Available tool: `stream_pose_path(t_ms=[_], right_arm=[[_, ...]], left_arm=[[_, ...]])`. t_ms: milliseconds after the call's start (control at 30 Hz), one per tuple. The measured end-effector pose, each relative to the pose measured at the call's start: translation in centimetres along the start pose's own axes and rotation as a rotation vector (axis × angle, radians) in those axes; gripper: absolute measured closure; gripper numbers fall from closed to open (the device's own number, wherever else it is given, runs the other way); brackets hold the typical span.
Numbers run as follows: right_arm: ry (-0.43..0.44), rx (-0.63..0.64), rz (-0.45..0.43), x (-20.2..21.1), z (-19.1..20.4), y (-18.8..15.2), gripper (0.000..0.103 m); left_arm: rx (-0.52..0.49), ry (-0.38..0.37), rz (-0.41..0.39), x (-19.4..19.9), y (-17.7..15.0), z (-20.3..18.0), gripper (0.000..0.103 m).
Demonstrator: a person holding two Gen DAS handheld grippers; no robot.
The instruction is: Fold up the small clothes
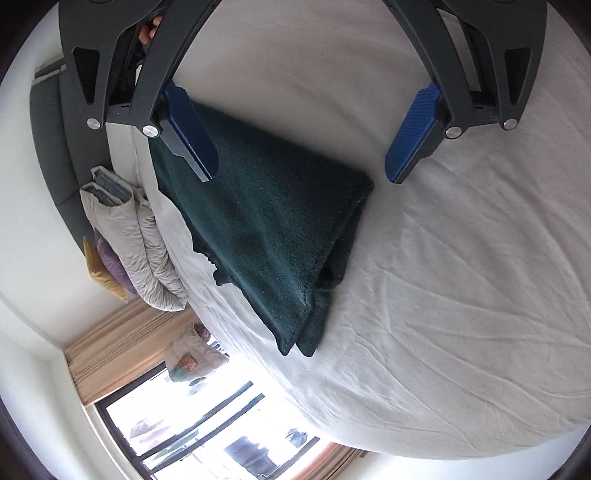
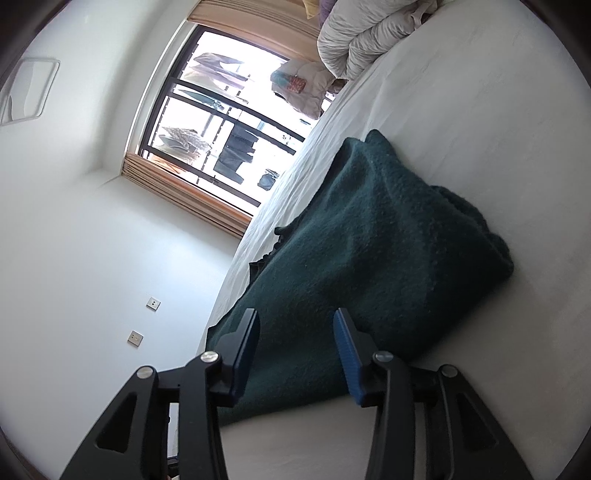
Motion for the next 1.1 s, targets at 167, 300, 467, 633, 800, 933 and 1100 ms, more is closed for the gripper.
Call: stream_pose_path(t_ms=[167, 300, 467, 633, 800, 933, 1100], right_arm=[[-0.011, 0.006, 0.001, 0.0, 0.1, 0.1, 0.058], [-0.015, 0.007, 0.002, 0.0, 0.3, 0.1, 0.058], [-0.021, 0.011, 0.005, 0.0, 0.2, 0.1, 0.058], [-0.036, 0.015, 0.024, -0.1, 0.4, 0.2, 0.056], [-0.073, 0.102, 0.092, -0.8, 3.3, 0.8, 0.053], [-0.092, 0.205, 0.168, -3.0, 7.7, 1.6, 0.053], [-0.114, 0.260, 0.291, -8.1, 11.0, 2.8, 0.061]], left_arm=[[0.130, -0.056, -0.002, -0.2, 0.8, 0.8, 0.008], [0.221, -0.151, -0.006, -1.2, 2.2, 0.7, 0.010], [0.298, -0.235, 0.012, -2.5, 2.7, -0.1, 0.018], [0.425, -0.326, 0.050, -4.4, 1.9, -0.5, 0.035], [0.448, -0.340, 0.049, -4.8, 2.2, -0.2, 0.040], [0.423, -0.315, 0.045, -5.5, 4.2, 0.5, 0.070], [0.325, -0.225, 0.042, -6.4, 4.5, 0.0, 0.086]])
Point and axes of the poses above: each gripper's, at about its wrist camera, not at the fingertips, and x roughly against the way its jaws point, z to its left, y to its top, the point moved 9 cm from there along -x, roughly the way its jaws point, and after that the axes turned 8 degrees about x, right-handed, at the moved point
